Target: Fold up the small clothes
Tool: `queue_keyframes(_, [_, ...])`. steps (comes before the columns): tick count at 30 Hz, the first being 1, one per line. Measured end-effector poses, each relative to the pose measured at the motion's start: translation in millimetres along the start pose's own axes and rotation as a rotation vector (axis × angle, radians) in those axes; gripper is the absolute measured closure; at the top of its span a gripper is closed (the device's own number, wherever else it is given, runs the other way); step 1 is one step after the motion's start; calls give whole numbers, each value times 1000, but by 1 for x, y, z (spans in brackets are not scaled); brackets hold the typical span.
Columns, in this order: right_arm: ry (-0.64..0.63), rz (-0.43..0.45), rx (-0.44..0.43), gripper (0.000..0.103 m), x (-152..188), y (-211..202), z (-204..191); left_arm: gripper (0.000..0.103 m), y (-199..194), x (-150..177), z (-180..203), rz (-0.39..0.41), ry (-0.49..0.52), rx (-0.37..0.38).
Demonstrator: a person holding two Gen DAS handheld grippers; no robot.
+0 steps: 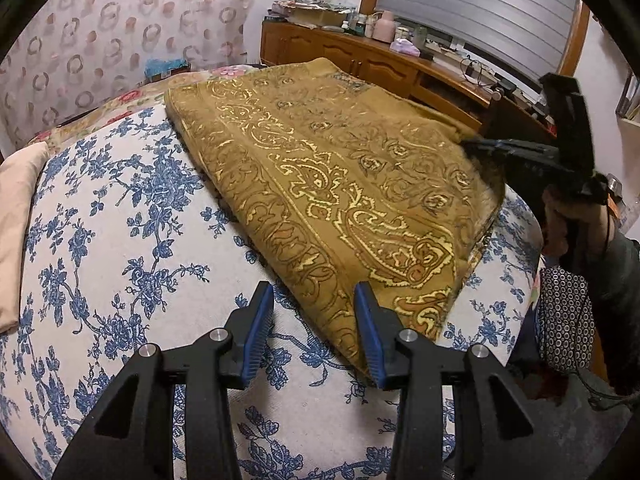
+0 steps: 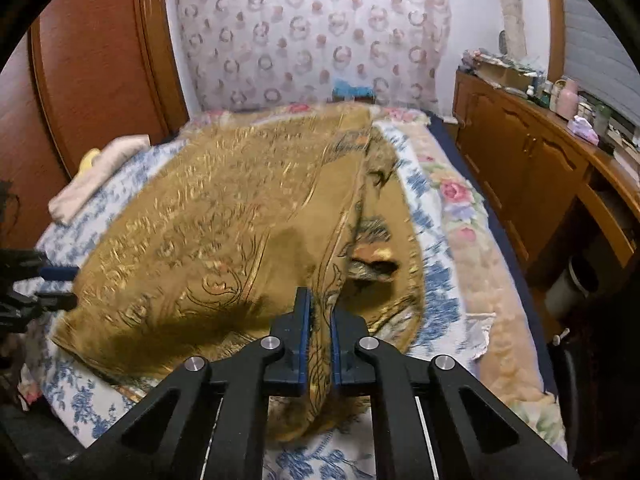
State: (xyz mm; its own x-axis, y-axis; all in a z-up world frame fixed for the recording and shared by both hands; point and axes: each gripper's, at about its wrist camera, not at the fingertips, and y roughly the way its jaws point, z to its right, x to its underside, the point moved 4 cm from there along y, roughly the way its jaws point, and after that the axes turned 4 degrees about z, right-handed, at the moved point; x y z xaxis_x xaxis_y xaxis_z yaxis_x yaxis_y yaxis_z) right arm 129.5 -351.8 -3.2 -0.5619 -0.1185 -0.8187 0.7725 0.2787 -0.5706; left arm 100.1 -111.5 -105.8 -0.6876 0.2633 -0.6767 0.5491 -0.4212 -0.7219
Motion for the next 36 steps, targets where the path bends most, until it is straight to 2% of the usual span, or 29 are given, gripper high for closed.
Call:
queue_keyframes(5, [53, 9, 42, 95, 3, -12, 19, 60, -1, 1, 0, 0, -6, 7])
queue_keyframes(8, [40, 1, 74, 92, 6, -13, 19, 60, -2, 2, 2, 1, -11, 23])
queue_keyframes(12, [10, 13, 75, 89, 3, -18, 8, 60, 2, 5, 7, -13, -14, 50])
queue_keyframes(13, [1, 16, 79, 86, 2, -19, 5, 60, 4, 5, 8, -21, -14, 54])
queue_keyframes(17, [-22, 28, 41, 57, 4, -28, -6, 60, 7, 7, 11, -27, -10, 58])
queue_keyframes(19, [-33, 28, 24, 50, 5, -27, -13, 60, 6, 7, 12, -27, -28, 89])
queue_keyframes(21, [-40, 33, -5, 47, 7, -28, -16, 72, 6, 8, 15, -30, -31, 135])
queue_keyframes(23, [-56, 25, -29, 47, 9, -27, -23, 92, 4, 6, 18, -28, -18, 151])
queue_keyframes(25, [-82, 14, -51, 47, 12, -26, -33, 96, -2, -2, 22, -7, -6, 170])
queue_keyframes(29, [-130, -3, -103, 46, 17, -26, -48, 99, -24, -32, 24, 85, -13, 202])
queue_keyframes(33, [-173, -3, -131, 45, 20, -32, -60, 99, -41, -65, 25, 171, -19, 194])
queue_keyframes(34, [-180, -2, -144, 44, 20, -34, -62, 99, -43, -75, 25, 189, -19, 188])
queue_keyframes(36, [-197, 5, -161, 32, 20, -37, -63, 99, -44, -87, 24, 207, -21, 187])
